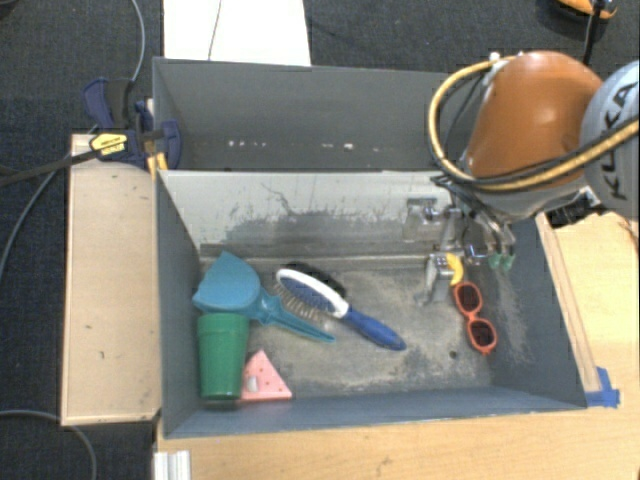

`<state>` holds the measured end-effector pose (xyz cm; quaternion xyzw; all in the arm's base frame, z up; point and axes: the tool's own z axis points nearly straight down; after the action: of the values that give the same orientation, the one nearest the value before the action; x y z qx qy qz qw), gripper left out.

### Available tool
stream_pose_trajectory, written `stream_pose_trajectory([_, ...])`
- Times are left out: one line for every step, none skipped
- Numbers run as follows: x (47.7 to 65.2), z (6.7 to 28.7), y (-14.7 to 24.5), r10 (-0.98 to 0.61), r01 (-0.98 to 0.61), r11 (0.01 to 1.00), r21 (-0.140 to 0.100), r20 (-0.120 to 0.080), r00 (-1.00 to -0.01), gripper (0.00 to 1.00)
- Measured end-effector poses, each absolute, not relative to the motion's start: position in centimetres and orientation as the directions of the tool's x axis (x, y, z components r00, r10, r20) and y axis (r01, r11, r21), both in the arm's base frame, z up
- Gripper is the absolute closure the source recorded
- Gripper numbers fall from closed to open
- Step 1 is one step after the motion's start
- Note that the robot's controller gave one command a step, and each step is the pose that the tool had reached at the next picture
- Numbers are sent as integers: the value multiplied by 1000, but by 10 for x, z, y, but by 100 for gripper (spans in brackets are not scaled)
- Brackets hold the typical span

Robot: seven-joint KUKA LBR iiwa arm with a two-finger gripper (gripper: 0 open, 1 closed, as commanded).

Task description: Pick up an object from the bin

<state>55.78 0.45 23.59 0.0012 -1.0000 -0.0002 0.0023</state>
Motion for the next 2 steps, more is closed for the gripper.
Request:
stream_pose_trajectory([559,241,5,-2,-2,1000,0,-4,-1000,0])
stream_pose_trajectory([561,197,24,27,27,1000,1,-10,-1000,0])
